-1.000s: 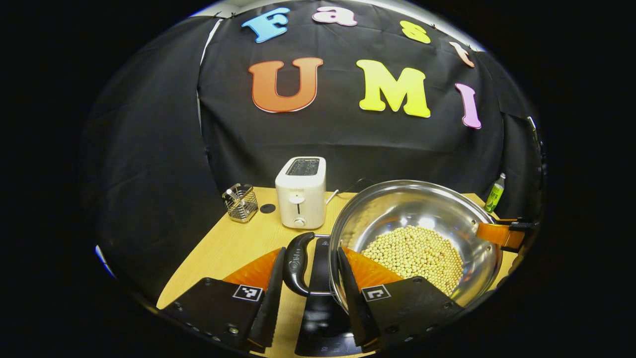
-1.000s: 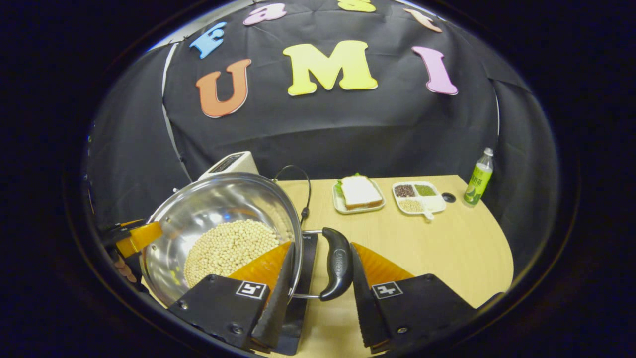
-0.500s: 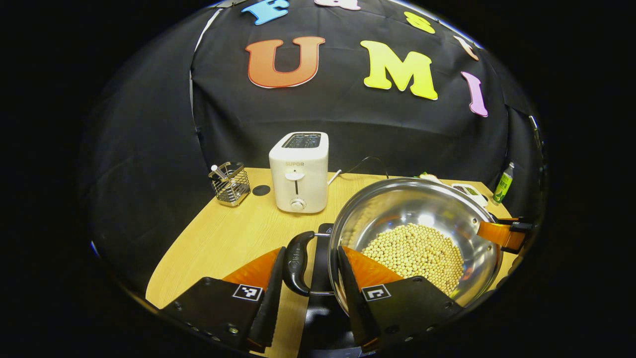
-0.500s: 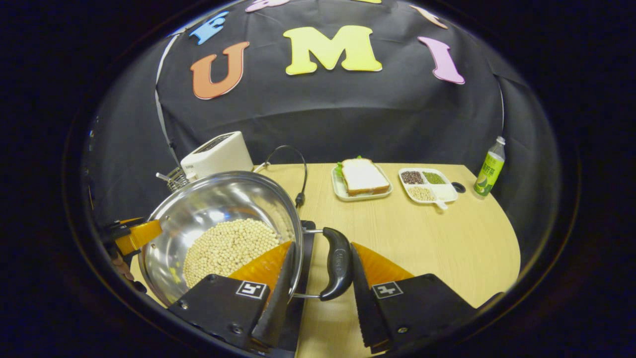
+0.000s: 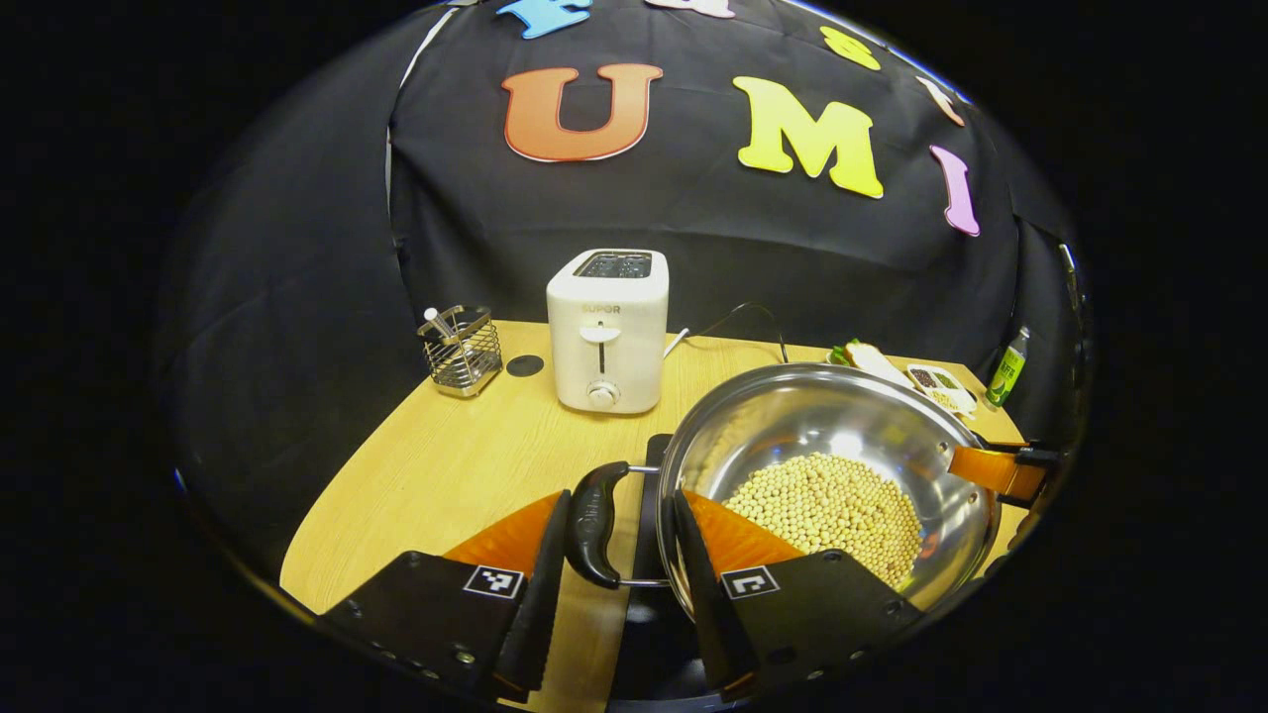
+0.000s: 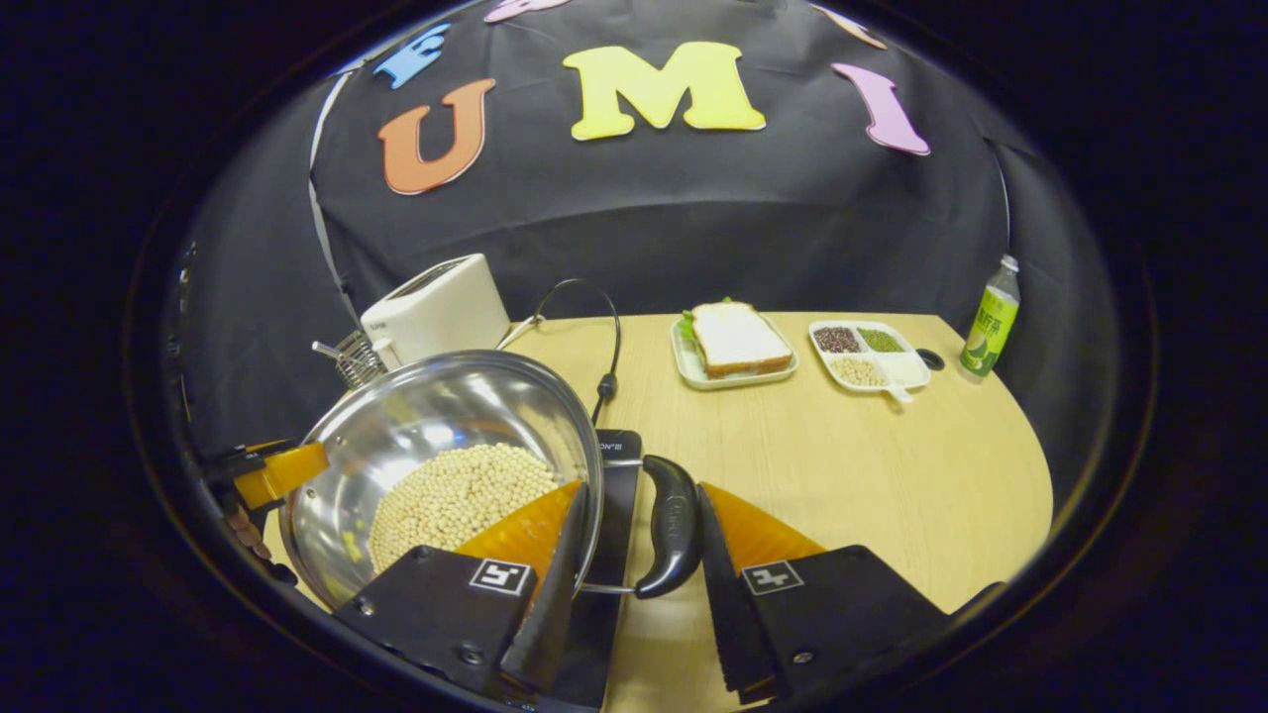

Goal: First push the handle of the pot to place it horizontally, then grasp the pot with both hands and set it on the induction cooktop.

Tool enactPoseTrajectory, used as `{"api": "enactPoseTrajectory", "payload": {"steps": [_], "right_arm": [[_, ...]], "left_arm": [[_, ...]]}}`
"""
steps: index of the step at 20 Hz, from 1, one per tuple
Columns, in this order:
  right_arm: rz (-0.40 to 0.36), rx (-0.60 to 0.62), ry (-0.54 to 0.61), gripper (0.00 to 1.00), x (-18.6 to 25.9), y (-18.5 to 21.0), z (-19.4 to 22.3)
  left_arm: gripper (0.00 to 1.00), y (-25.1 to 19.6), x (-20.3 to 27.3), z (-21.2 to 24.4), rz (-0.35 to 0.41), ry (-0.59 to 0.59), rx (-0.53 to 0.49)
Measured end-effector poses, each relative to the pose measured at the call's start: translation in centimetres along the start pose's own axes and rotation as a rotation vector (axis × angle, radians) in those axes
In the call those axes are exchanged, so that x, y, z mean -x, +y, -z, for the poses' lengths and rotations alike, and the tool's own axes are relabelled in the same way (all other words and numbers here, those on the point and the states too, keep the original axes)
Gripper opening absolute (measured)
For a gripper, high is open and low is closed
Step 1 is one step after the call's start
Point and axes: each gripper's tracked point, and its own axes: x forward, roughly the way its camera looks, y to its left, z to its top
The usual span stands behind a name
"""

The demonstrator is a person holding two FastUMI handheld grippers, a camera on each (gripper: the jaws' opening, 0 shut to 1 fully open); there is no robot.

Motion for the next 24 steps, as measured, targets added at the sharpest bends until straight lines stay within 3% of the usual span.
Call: {"api": "enactPoseTrajectory", "payload": {"steps": [3,4,5,6,7,8,11,15,24], "right_arm": [[-0.015,0.008,-0.046,0.67,-0.1,0.0,-0.8],[-0.022,0.013,-0.072,0.69,0.1,-0.1,-1.2],[-0.011,0.014,-0.091,0.67,0.4,-0.5,-1.6],[-0.002,0.013,-0.112,0.72,0.7,-0.9,-2.0],[-0.001,0.013,-0.125,0.82,1.1,-1.0,-2.2],[-0.005,0.013,-0.130,0.84,1.5,-1.0,-2.2],[-0.034,0.011,-0.173,0.90,3.2,-1.1,-3.0],[-0.003,0.021,-0.248,0.90,7.1,-3.2,-4.0],[0.080,0.083,-0.436,0.92,22.0,-7.7,-5.7]], "left_arm": [[0.61,0.5,0.1,-0.4,-0.009,-0.037,-0.011],[0.65,1.0,0.1,-0.9,-0.021,-0.061,-0.017],[0.77,1.3,0.3,-1.0,-0.030,-0.074,-0.023],[0.84,1.6,0.5,-1.3,-0.038,-0.089,-0.028],[0.88,1.9,0.9,-1.5,-0.047,-0.098,-0.035],[0.94,2.0,1.4,-1.7,-0.058,-0.102,-0.041],[0.96,1.3,3.7,-3.5,-0.063,-0.167,-0.049],[0.96,-0.9,8.1,-5.9,-0.063,-0.254,-0.057],[0.95,-9.8,20.1,-7.8,0.030,-0.423,-0.053]]}}
